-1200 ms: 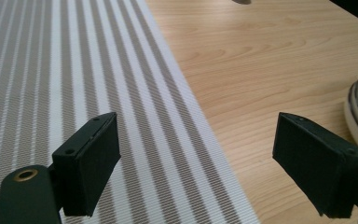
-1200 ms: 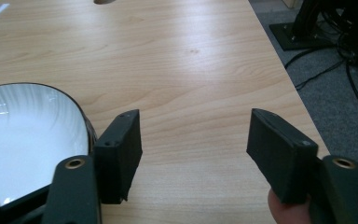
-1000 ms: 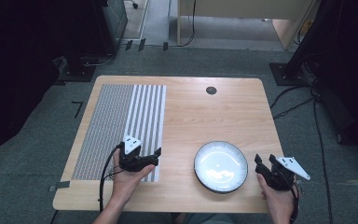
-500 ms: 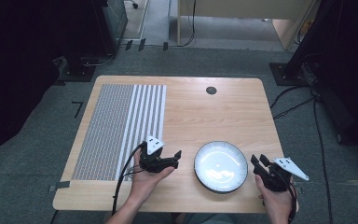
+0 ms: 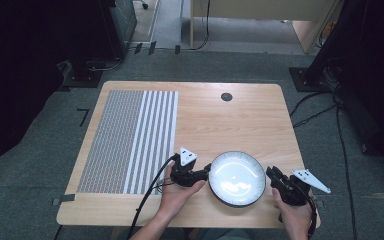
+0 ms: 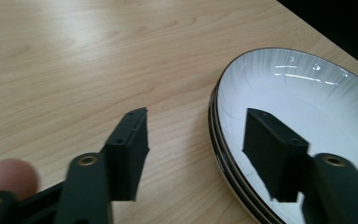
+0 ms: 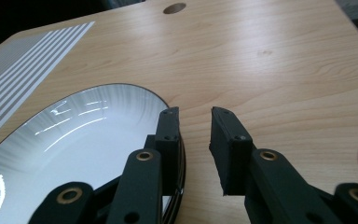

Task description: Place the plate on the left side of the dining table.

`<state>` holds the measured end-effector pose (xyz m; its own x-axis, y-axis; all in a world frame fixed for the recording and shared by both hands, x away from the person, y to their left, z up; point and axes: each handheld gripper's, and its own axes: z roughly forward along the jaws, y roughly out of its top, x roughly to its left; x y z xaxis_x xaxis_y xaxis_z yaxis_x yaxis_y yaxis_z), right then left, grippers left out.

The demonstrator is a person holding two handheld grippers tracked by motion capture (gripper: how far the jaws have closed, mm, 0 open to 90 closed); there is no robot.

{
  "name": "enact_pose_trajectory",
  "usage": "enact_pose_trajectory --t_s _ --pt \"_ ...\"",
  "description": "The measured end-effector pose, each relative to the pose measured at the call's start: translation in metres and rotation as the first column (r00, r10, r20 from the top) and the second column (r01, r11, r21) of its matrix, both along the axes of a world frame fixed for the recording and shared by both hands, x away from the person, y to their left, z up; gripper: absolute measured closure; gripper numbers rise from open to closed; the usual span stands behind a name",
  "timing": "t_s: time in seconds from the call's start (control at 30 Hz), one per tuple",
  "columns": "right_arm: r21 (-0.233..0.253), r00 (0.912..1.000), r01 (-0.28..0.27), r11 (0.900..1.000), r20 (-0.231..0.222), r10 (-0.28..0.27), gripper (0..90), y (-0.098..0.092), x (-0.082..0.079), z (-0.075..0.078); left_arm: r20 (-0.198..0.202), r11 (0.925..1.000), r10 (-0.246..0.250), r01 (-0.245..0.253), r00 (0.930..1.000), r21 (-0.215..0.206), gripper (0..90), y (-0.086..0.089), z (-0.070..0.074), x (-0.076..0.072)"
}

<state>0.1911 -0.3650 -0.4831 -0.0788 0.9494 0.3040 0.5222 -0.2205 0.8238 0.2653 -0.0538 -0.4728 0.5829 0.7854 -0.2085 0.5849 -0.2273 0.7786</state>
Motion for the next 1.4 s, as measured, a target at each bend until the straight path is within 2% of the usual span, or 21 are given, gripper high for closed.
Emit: enact_pose_trajectory --t_s 0.13,0.3,0.4,0.57,0.63,0.73,0.83,0.97,1.0,1.07,1.2,1.4 --pt "0.013 0.9991 -0.006 1.000 -0.042 0.006 78.4 0.002 0.002 -0.001 -0.002 0.9993 -0.022 0.022 0.9998 0.030 57.3 -0.009 -0.006 -0.001" --pt "0.069 0.9954 -0.026 0.997 -0.090 0.033 79.4 0.002 0.006 -0.005 -0.020 0.9982 -0.044 0.045 0.9989 0.041 67.5 -0.015 -0.009 -0.001" --pt "0.059 0.9923 -0.031 0.998 -0.118 0.038 78.4 0.005 0.008 -0.008 -0.025 0.9958 -0.067 0.068 0.9974 0.061 71.5 -0.019 -0.011 -0.001" --pt "0.054 0.9900 -0.040 0.998 -0.133 0.047 80.8 0.009 0.009 -0.012 -0.035 0.9943 -0.086 0.088 0.9957 0.060 76.7 -0.022 -0.014 -0.002" --pt "0.037 0.9900 -0.031 0.999 -0.136 0.036 83.5 0.010 0.009 -0.012 -0.032 0.9944 -0.085 0.087 0.9959 0.060 77.0 -0.022 -0.014 -0.003" --pt "0.073 0.9888 -0.017 0.997 -0.146 0.028 84.3 0.007 0.009 -0.011 -0.029 0.9947 -0.084 0.086 0.9960 0.056 77.2 -0.021 -0.014 -0.003" --pt "0.072 0.9883 -0.011 0.997 -0.151 0.022 84.6 0.008 0.008 -0.010 -0.013 0.9961 -0.072 0.072 0.9973 0.050 77.1 -0.019 -0.012 -0.004" --pt "0.062 0.9911 0.005 0.998 -0.133 0.003 88.2 0.008 0.006 -0.007 0.018 0.9987 -0.028 0.027 0.9994 0.043 68.6 -0.014 -0.010 -0.006" --pt "0.074 0.9912 0.011 0.997 -0.133 -0.001 88.6 0.007 0.005 -0.005 0.018 0.9990 -0.026 0.025 0.9995 0.038 68.6 -0.014 -0.010 -0.006" --pt "0.090 0.9912 0.007 0.996 -0.133 0.005 88.8 0.005 0.006 -0.005 -0.008 0.9993 -0.030 0.030 0.9995 0.024 68.5 -0.013 -0.011 -0.004" --pt "0.129 0.9905 0.010 0.992 -0.137 0.008 89.1 0.002 0.006 -0.005 -0.011 0.9998 -0.019 0.019 0.9998 -0.009 71.9 -0.010 -0.008 -0.003" --pt "0.148 0.9899 0.010 0.989 -0.141 0.012 88.5 0.001 0.006 -0.007 -0.033 0.9984 -0.047 0.048 0.9983 0.030 71.8 -0.017 -0.013 -0.003"
